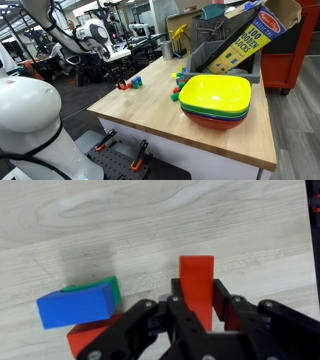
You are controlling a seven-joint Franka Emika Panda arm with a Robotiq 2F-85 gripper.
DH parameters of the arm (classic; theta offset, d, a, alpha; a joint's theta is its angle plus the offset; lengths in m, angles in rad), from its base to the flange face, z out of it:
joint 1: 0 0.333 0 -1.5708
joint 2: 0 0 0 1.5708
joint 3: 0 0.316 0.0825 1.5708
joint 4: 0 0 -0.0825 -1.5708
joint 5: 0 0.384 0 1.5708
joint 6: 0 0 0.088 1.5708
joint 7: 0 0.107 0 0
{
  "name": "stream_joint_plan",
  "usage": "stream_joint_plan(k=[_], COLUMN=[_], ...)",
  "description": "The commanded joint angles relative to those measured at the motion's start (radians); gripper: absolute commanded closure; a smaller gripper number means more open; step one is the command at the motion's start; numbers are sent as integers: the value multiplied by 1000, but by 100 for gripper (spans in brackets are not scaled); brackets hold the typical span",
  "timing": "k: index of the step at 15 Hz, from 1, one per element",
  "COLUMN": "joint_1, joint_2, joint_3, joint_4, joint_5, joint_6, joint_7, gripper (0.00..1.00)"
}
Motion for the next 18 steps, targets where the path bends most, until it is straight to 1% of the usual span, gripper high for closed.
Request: stream_joint_plan(k=[1,4,7,9,13,18], joint_1=[-6,-9,-13,-15,-10,5], joint_2=[26,17,0,-7,-11,-2], joint_3=[6,5,3,2,7,25], joint_4=[17,27,37,41,66,121], joint_5=[-52,-13,28,29,49,119], joint_6=[34,41,9,-7,-66,-142], joint_7=[-38,6,86,151,290,390], gripper=[92,92,92,92,92,92])
